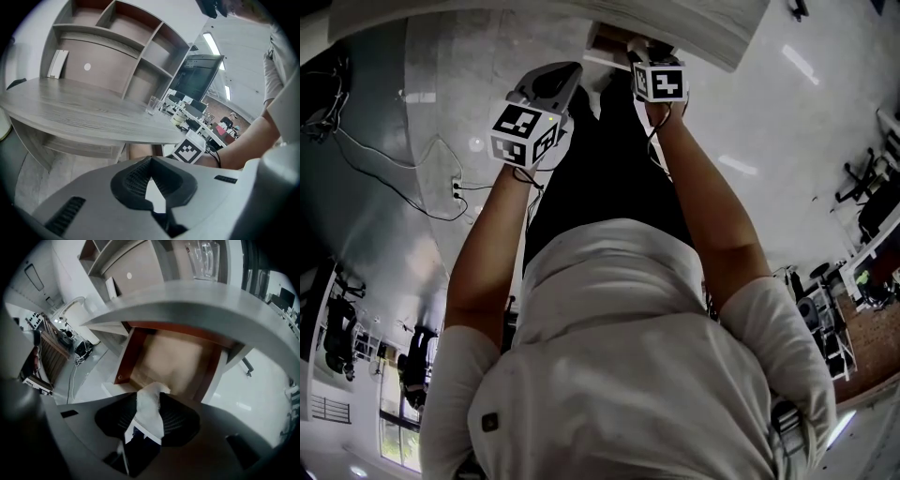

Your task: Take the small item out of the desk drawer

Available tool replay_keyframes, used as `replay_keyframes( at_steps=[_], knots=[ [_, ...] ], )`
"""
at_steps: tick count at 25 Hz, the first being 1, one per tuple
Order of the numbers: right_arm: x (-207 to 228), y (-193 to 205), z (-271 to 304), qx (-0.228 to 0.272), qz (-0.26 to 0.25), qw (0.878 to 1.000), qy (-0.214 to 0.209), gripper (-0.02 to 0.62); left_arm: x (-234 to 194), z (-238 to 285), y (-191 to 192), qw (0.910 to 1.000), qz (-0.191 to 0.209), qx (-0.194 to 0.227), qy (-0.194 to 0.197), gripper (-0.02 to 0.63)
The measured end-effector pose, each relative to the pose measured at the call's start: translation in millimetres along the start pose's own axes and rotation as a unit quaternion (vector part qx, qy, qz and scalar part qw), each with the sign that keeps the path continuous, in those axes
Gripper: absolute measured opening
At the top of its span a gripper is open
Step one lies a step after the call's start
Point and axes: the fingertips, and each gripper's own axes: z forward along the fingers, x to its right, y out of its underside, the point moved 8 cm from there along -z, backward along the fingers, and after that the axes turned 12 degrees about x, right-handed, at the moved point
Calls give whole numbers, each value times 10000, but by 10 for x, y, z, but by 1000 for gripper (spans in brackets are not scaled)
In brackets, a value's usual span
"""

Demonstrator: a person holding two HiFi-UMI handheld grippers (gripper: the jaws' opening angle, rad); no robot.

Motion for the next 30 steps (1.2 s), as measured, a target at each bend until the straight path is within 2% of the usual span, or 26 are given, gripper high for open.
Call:
replay_keyframes(
  at_steps=[12,18,23,27,30],
  knots=[
    [-305,-331,-822,583,-427,9972,-178,161,417,-468,-332,9987,338,352,164,15],
    [-574,-424,-1378,836,-711,9928,-470,161,615,-841,-566,9966,607,500,227,15],
    [-726,-790,-1858,1515,-936,9823,-578,161,685,-1099,-945,9917,929,860,223,15],
    [-895,-940,-2369,1978,-935,9734,-687,161,850,-1411,-1150,9886,1024,1077,232,15],
    [-1016,-1130,-2706,2408,-1023,9623,-735,161,954,-1570,-1335,9848,1091,1322,266,15]
  ],
)
